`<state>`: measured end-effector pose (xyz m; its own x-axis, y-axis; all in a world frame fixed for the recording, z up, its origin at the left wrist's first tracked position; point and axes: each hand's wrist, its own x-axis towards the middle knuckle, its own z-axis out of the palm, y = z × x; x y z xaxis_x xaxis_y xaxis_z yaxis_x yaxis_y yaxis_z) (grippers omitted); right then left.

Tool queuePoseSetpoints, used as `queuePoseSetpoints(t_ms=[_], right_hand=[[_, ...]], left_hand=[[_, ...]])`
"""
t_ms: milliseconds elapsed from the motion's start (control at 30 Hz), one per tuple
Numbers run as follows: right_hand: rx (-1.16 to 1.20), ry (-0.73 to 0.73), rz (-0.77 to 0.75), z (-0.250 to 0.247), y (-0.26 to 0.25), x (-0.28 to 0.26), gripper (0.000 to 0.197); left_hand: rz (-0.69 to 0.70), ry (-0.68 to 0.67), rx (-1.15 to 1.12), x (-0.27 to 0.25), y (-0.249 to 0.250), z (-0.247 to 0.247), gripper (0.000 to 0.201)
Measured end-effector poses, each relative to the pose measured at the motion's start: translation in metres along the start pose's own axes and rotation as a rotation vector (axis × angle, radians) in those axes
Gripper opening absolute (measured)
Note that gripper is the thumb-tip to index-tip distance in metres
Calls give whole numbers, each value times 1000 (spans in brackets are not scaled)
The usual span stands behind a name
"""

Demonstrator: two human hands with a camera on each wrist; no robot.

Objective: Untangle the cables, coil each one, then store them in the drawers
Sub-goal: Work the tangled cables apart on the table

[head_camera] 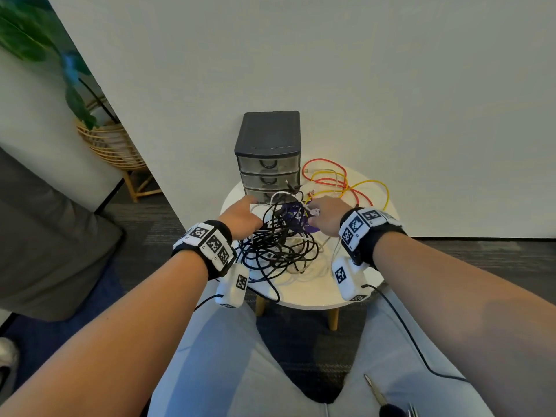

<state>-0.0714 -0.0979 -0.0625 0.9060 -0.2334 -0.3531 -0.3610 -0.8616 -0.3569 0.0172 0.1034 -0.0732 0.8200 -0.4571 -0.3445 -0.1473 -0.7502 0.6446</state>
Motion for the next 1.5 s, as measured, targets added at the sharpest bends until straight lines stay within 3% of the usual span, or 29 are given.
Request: queuePoseSetpoints(t_ms=[67, 200, 433, 667, 767, 967, 1067, 1133, 1233, 1300, 1367, 1500], right_hand=[[11, -17, -18, 4, 6, 3, 38], [111, 84, -47, 5, 18, 2, 5], [192, 231, -124, -40, 17, -17, 21], [260, 355, -185, -83, 16, -28, 28], [142, 287, -128, -80, 22, -23, 33], [-108, 25, -53, -43, 32, -22, 21], [-127, 67, -51, -35, 37, -20, 13], [5, 253, -138, -41, 30, -23, 30], [151, 472, -394, -48, 0, -37, 47], [142, 422, -533, -41, -19, -44, 50], [106, 378, -568, -31, -25, -43, 48], [-14, 356, -556, -31, -19, -34, 16]], left_hand=[[21, 7, -51, 0, 3, 0, 57], [56, -17, -146, -5, 12, -4, 58], [210, 52, -162, -16, 28, -10, 42], [230, 89, -192, -16, 34, -10, 38], [282, 76, -210, -19, 41, -10, 38], [386, -2, -240, -30, 51, -15, 38], [385, -32, -233, -34, 56, -19, 32], [404, -39, -212, -35, 59, -19, 25], [437, -46, -217, -36, 63, -14, 16], [449, -10, -251, -38, 65, -13, 18], [443, 58, -305, -39, 65, -14, 25], [433, 81, -435, -45, 60, -16, 32]])
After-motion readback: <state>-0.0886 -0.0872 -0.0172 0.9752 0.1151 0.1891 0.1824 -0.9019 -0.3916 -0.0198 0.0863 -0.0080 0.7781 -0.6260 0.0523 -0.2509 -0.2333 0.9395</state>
